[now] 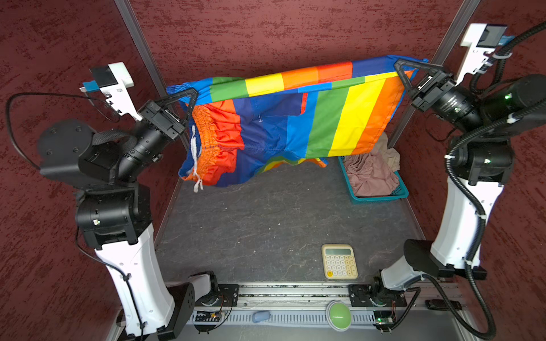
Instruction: Fold and stack the shorts
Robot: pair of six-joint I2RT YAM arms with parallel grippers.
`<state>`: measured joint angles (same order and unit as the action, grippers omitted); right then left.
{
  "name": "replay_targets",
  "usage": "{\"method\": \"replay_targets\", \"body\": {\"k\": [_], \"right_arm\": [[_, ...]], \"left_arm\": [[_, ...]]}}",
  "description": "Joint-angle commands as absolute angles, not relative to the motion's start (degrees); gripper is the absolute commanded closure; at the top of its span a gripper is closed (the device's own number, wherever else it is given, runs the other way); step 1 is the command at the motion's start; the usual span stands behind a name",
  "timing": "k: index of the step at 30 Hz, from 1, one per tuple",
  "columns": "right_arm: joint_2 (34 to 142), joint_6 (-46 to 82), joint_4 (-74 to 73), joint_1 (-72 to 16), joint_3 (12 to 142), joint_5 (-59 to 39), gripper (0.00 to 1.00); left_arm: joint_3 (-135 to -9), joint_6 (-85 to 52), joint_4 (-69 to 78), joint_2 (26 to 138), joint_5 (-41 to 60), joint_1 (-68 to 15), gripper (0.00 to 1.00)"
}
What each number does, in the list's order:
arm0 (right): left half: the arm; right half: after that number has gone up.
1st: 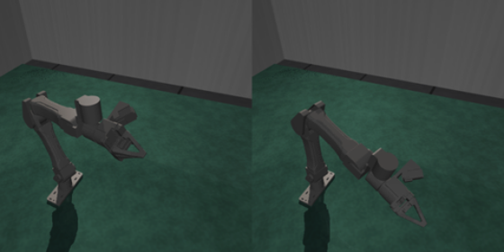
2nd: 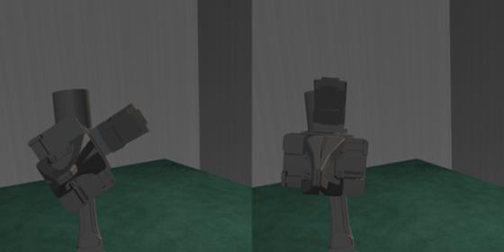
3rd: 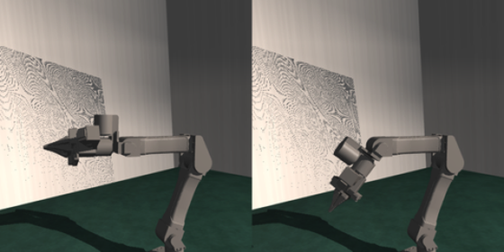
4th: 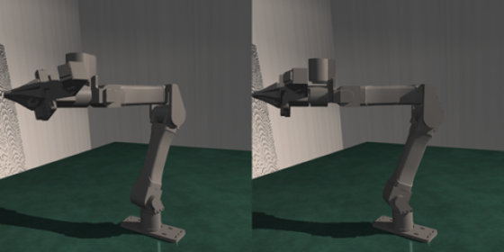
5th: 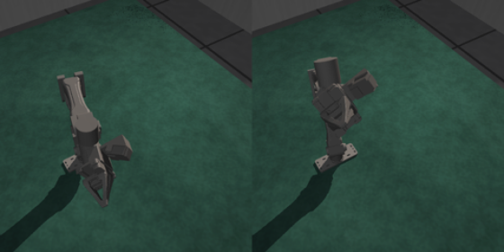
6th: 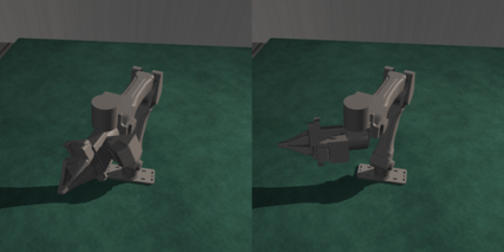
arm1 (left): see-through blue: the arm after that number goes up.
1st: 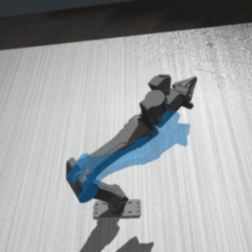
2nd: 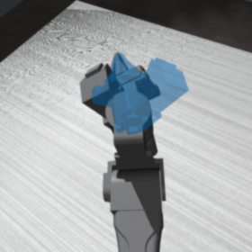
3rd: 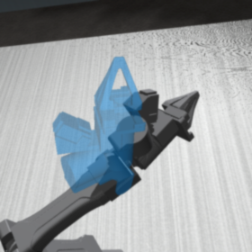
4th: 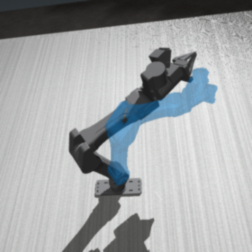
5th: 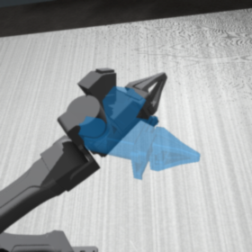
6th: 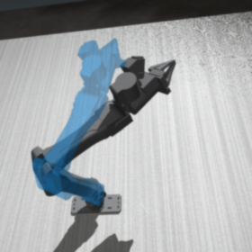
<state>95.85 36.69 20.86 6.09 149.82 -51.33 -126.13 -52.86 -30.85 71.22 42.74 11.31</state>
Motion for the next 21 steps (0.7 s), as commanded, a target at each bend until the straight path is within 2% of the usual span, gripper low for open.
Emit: {"method": "replay_targets", "body": {"k": [1, 8, 14, 21], "right_arm": [[107.2, 39.5, 22.2, 12.0, 151.7, -37.6, 1.0], [123.4, 32.3, 28.7, 9.1, 151.5, -33.2, 1.0], [136.3, 26.3, 33.3, 3.6, 150.9, -28.1, 1.0], [141.1, 24.3, 34.4, 1.1, 150.5, -24.4, 1.0]], "left_arm": [[-123.9, -55.7, -31.0, 78.2, 34.6, 15.2, 1.0], [-114.8, -56.6, -26.3, 90.7, 39.6, 14.6, 1.0], [-100.2, -52.1, -22.3, 97.5, 36.6, 12.0, 1.0], [-94.7, -42.9, -24.5, 109.3, 33.8, 10.5, 1.0]]}}
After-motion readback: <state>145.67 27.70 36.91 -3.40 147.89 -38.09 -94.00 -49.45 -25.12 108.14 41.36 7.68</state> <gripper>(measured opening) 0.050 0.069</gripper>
